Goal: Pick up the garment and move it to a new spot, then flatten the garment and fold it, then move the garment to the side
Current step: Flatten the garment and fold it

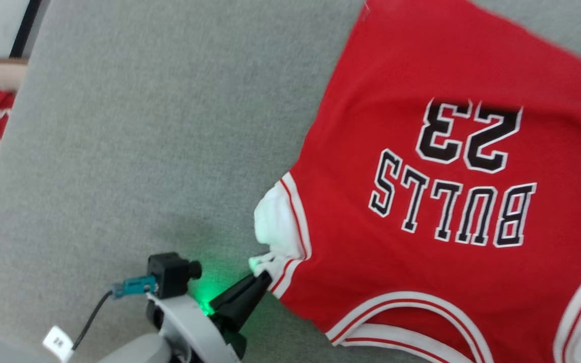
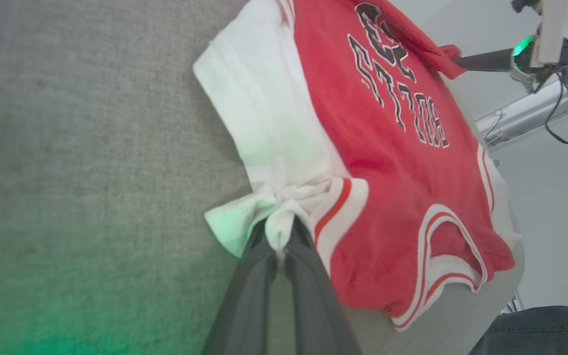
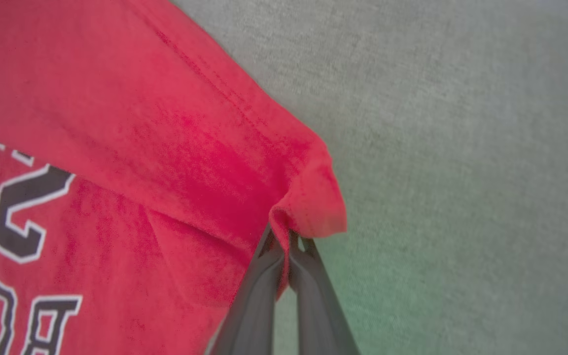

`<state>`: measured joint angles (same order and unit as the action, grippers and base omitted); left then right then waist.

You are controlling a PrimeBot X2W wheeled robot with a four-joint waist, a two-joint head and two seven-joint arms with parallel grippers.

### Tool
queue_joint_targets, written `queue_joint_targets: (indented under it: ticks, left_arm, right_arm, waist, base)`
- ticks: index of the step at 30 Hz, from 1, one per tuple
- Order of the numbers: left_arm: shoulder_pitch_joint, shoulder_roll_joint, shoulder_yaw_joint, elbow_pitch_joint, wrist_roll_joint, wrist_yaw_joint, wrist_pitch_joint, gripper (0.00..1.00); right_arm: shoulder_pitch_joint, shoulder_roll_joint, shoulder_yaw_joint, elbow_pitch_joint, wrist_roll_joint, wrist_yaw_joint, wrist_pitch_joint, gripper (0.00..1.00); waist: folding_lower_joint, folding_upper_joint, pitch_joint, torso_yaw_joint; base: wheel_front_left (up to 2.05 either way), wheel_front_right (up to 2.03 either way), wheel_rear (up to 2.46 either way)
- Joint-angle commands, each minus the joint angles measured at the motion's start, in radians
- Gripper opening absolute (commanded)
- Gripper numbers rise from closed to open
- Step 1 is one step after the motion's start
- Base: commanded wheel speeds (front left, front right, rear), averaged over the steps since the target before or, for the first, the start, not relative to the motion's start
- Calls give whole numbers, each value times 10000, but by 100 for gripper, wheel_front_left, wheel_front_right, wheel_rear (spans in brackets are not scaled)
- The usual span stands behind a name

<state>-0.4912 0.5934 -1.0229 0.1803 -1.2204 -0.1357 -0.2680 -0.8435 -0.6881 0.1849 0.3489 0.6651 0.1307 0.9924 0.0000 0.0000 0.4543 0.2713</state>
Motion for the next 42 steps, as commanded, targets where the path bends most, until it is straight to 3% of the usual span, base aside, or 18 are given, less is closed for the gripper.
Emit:
queue_joint_targets:
  ticks: [1,5,11,17,24,25,26,27,37,42]
  left_arm:
    - [351,157,11,226,54,92,70,0]
    - [627,340,386,215,134,72,47,0]
    - [991,464,1117,255,369,152,44,0]
    - [1332,480,1696,113,660,222,45,0]
    - [1331,636,1868,44,783,296,54,0]
    - [1329,648,1864,34,781,305,68,0]
    - [1330,666,1853,27,791,310,91,0]
    - [1333,676,1846,20,795,329,110,0]
    - [1229,562,1775,-90,864,356,142,0]
    - [1230,242,1805,-130,744,247,103,0]
  right_arm:
    - [700,-197,-214,-462,330,2,69,0]
    - [3187,-559,-1132,-2253,1116,2,182,0]
    - [6992,238,-2673,-4456,1352,0,10,0]
    - [9745,1456,-2580,-5965,1204,0,76,0]
    - [10298,2039,-1659,-6237,678,0,-407,0]
    - [10194,2043,-1619,-6273,596,0,-546,21]
    - [10089,2061,-1666,-6309,515,-2,-708,50]
    - [9987,1997,-1724,-6396,442,-3,-833,99]
    - [8920,1222,-3026,-8578,576,-2,-549,100]
    - [6554,1356,-2187,-7761,607,-2,-1026,100]
  waist:
    - [0,0,-785,-607]
    - [0,0,-1045,-1020]
    - [0,0,-1152,-1709]
    - [0,0,-1073,-2349]
    - [0,0,-938,-2896]
    - [0,0,-938,-2939]
    - [0,0,-946,-2972]
    - [0,0,-957,-2994]
    - [0,0,-1013,-2597]
    - [0,0,-1002,-2296]
  base:
    - [0,0,0]
    - [0,0,0]
    - [0,0,0]
    - [0,0,0]
    - [0,0,0]
    - [0,0,0]
    - [0,0,0]
    - [0,0,0]
    - [0,0,0]
    - [0,0,0]
